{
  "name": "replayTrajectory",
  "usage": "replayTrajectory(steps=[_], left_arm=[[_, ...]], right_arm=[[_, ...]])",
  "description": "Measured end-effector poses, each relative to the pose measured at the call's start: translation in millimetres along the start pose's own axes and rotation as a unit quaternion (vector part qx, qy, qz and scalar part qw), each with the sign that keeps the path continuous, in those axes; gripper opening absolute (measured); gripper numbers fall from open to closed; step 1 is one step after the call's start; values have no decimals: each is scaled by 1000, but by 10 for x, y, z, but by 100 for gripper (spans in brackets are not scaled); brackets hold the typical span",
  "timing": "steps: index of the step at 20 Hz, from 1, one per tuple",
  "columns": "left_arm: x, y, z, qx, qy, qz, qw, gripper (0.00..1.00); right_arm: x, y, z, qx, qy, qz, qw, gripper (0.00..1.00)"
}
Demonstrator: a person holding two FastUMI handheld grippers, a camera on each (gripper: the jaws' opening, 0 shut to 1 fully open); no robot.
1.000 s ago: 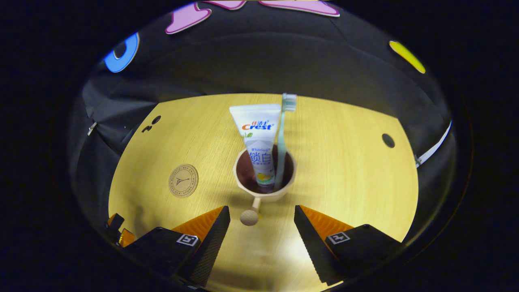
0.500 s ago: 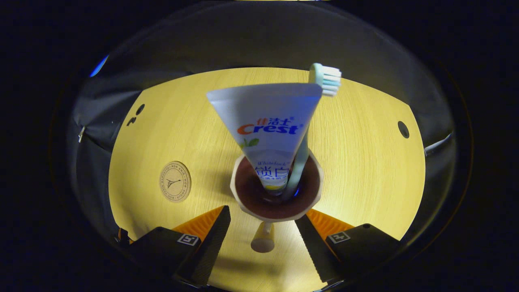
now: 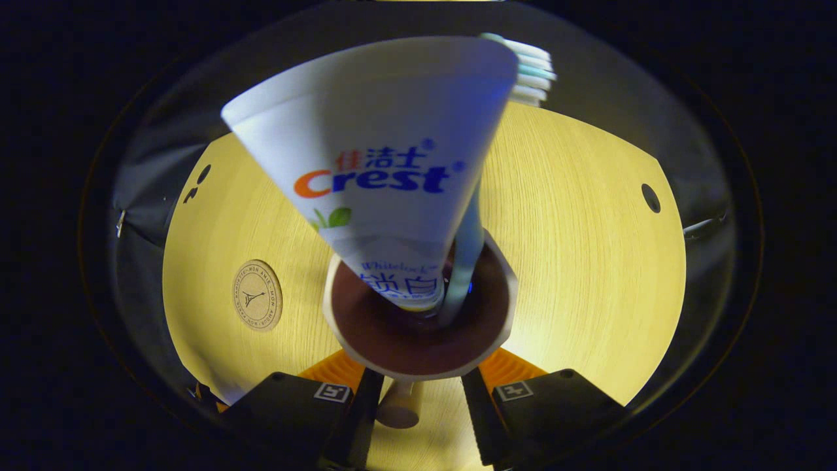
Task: Put the toothbrush and toothpaste on the desktop into the cup, then pick up the cup and place it on the coaster on the desktop.
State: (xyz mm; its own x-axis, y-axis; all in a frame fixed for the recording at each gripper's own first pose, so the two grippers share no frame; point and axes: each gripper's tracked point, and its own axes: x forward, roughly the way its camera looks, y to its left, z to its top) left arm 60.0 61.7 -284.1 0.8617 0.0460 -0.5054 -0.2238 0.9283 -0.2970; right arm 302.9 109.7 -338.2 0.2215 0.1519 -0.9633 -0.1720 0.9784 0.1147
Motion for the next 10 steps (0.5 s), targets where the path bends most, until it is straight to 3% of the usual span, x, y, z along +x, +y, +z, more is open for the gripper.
replayTrajectory(steps=[1, 4, 5, 10], left_arm=[[-5, -34, -7, 3, 1, -2, 1000, 98], [8, -118, -27, 7, 5, -7, 1000, 98], [2, -134, -52, 7, 7, -9, 1000, 98], [-26, -211, -127, 15, 13, -12, 1000, 98]], right_arm=[[1, 10, -25, -1, 3, 3, 1000, 63], [29, 30, -39, -9, 7, 8, 1000, 27], [24, 43, -44, -18, 3, 9, 1000, 33], [3, 18, -59, -41, -14, 14, 999, 29]])
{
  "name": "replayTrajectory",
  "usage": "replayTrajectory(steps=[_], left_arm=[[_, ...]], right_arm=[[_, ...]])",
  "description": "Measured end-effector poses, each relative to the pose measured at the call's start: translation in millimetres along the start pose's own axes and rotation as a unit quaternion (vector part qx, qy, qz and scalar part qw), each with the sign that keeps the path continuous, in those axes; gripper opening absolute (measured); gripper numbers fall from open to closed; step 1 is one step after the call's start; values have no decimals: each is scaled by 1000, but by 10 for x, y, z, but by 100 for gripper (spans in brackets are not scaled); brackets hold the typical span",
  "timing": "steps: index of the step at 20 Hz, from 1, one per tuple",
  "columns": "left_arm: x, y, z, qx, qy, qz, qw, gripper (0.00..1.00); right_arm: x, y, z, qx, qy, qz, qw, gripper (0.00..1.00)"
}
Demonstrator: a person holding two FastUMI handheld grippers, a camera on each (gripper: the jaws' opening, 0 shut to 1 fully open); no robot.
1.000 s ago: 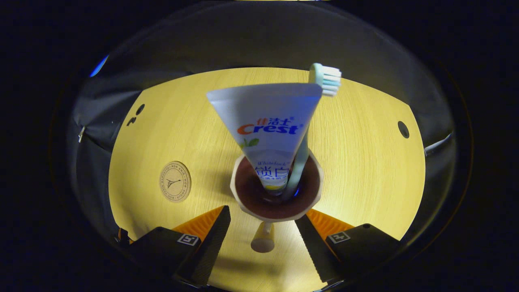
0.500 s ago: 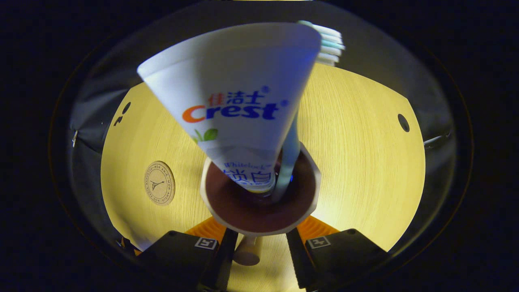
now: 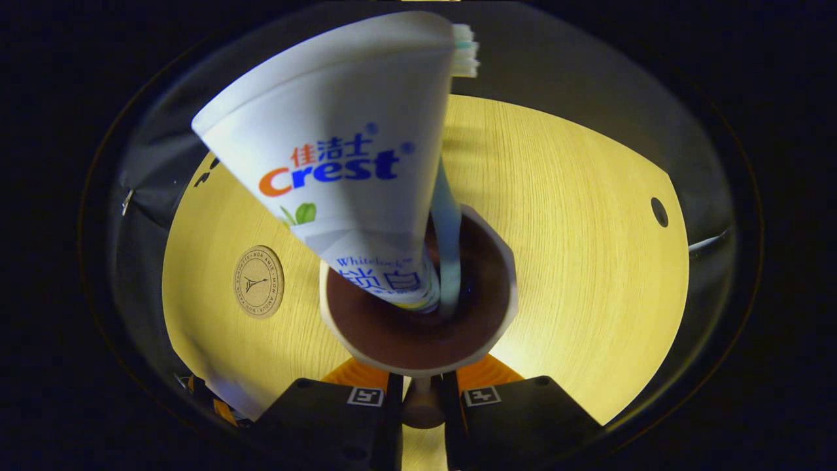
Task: Put the toothbrush and toothpaste on the desktop into the cup, then pick up the cup and place it on the coaster on the desktop.
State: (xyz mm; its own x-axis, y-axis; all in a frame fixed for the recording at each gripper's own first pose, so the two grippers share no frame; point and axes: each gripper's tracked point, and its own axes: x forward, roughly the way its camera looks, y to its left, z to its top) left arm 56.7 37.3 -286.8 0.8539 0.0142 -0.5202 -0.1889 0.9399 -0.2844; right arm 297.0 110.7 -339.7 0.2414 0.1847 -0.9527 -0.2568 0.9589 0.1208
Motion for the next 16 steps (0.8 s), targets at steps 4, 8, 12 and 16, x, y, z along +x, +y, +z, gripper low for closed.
replayTrajectory(steps=[4, 8, 12, 16], left_arm=[[-26, -4, -80, 11, 9, -1, 1000, 98], [-41, 8, -95, 20, 13, -2, 1000, 98], [-79, 31, -64, 27, 10, -4, 1000, 98], [-144, 31, -44, 23, 7, -10, 1000, 98]], right_arm=[[-109, 90, 94, -23, -32, -4, 999, 29], [-234, 269, 150, -31, -41, 11, 999, 29], [-311, 572, 174, -42, -42, 27, 998, 29], [-300, 937, 197, -62, -44, 37, 996, 29]])
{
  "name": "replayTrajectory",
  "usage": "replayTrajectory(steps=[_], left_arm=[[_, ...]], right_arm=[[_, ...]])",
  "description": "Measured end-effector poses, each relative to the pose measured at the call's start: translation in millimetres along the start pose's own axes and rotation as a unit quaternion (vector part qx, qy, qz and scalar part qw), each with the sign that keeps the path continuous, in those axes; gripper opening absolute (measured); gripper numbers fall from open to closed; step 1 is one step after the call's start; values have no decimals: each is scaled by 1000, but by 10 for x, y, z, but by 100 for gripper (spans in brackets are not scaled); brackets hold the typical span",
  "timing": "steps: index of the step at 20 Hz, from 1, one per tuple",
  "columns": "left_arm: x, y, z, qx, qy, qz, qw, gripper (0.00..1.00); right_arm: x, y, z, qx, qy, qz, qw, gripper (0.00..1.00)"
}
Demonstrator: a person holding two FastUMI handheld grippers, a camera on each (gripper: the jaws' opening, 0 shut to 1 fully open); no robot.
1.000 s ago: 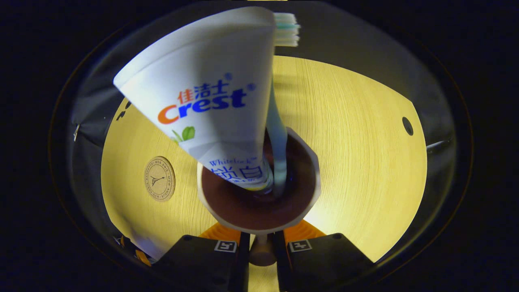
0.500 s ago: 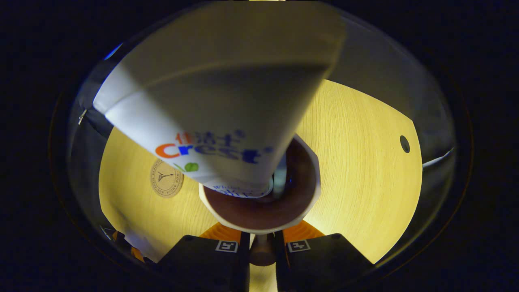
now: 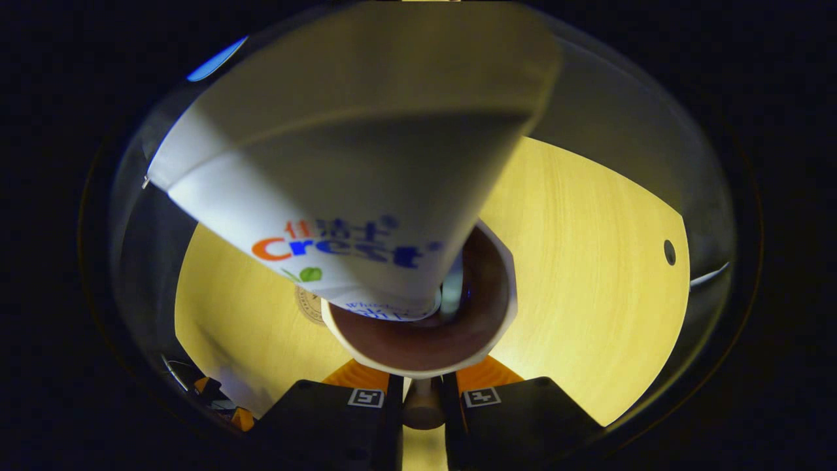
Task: Put the toothbrush and toothpaste on the desktop into the cup, then pick up the cup and place it on the coaster on the desktop.
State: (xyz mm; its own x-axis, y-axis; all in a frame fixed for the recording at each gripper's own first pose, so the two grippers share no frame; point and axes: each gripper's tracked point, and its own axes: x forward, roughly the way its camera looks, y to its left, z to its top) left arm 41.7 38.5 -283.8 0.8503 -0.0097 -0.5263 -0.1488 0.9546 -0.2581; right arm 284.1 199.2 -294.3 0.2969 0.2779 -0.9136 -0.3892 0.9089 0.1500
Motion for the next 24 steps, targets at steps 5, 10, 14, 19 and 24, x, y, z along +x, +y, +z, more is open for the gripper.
replayTrajectory(steps=[5, 10, 14, 19, 24], left_arm=[[-82, 59, 0, 6, -2, 2, 1000, 98], [-152, 100, -18, -4, -1, 4, 1000, 98], [-220, 128, -33, -16, -3, 8, 1000, 98], [-298, 182, -119, -17, 2, 15, 1000, 98], [-393, 239, -155, -12, 10, 25, 1000, 98]], right_arm=[[74, 448, 3, -25, 4, 16, 1000, 29], [195, 794, -63, -51, 14, 25, 998, 29], [229, 930, -122, -66, 20, 25, 997, 29], [390, 986, -180, -66, 33, 16, 997, 29], [408, 1039, -198, -75, 33, 7, 997, 30]])
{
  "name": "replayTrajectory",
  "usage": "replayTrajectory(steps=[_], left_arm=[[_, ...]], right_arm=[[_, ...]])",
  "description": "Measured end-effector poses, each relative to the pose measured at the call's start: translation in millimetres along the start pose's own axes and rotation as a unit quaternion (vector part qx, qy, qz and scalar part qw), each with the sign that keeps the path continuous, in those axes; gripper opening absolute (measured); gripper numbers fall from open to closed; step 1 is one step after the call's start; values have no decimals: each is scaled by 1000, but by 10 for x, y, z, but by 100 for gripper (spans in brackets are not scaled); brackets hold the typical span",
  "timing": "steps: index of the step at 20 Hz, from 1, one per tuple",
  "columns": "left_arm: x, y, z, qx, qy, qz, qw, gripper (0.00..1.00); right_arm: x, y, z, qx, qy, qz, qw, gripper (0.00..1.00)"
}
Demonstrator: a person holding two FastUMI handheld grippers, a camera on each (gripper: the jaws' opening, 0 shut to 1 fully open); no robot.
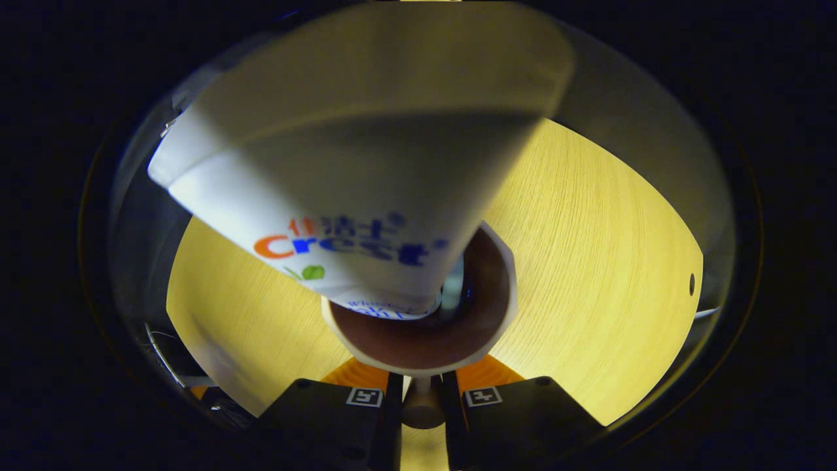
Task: Put the toothbrush and toothpaste on the desktop into the cup, then pick up the cup and place it on the coaster on the desktop.
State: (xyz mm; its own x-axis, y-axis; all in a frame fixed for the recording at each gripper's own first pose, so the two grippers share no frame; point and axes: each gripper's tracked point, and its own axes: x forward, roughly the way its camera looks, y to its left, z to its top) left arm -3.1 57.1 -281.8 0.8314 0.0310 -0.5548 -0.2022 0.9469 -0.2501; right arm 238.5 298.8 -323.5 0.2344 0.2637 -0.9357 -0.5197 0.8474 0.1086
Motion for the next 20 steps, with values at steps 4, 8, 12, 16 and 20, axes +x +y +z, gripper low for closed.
replayTrajectory(steps=[4, 8, 12, 16, 20], left_arm=[[-50, 4, -15, 9, 6, 3, 1000, 98], [-170, -100, 111, 25, -1, -5, 1000, 98], [-340, -335, 445, 40, -24, -24, 999, 98], [-565, -678, 901, 60, -59, -53, 995, 98], [-764, -1029, 1262, 91, -92, -72, 989, 98]], right_arm=[[-159, -23, 67, 18, -19, 4, 1000, 42], [-548, -115, -41, 13, -49, -2, 999, 84], [-1104, -233, -19, 31, -132, -18, 991, 99], [-1859, -432, -30, 66, -226, -41, 971, 100], [-2598, -640, -173, 103, -304, -69, 945, 99]])
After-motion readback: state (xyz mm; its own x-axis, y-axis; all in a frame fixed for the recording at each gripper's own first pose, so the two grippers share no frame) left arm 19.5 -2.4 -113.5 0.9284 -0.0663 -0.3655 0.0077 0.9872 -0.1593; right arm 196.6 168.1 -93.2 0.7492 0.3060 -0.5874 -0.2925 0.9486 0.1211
